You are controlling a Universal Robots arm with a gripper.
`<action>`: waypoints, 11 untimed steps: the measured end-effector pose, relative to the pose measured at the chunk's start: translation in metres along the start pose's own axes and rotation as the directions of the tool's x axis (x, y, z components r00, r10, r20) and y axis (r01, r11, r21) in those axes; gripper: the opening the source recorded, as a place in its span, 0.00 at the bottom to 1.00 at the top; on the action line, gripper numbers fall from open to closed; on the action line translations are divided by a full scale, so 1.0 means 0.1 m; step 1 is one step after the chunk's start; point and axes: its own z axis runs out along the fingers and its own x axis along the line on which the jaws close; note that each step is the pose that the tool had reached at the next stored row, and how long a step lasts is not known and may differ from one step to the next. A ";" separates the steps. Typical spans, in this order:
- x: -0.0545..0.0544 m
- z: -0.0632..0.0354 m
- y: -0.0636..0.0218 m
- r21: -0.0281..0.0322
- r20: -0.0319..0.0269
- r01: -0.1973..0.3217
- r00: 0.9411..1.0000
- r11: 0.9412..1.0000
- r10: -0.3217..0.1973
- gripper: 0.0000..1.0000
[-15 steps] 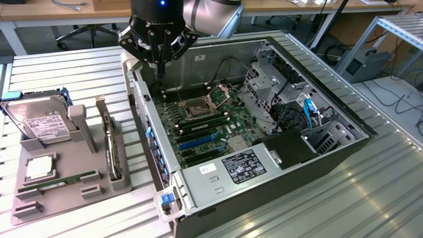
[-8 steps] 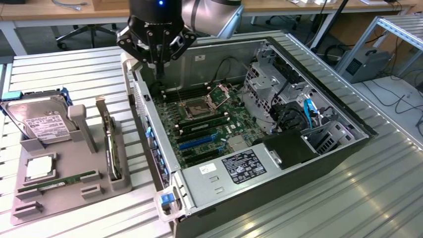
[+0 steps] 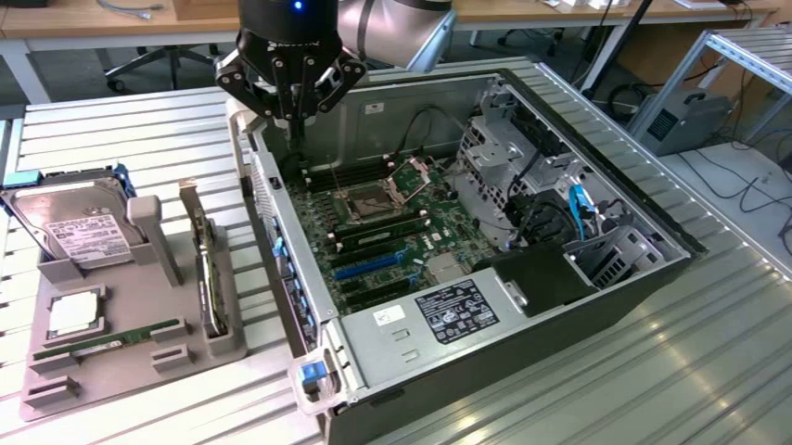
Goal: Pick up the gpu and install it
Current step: 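Reach for the gpu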
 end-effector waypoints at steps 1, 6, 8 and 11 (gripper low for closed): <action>0.00 0.000 0.000 0.000 0.000 0.000 1.000 1.000 0.000 0.11; 0.02 -0.001 -0.002 0.000 0.000 0.000 1.000 1.000 0.000 0.11; 0.03 -0.001 -0.002 0.000 0.000 0.000 1.000 1.000 0.000 0.11; 0.04 -0.001 -0.003 0.000 0.000 0.000 1.000 1.000 0.000 0.11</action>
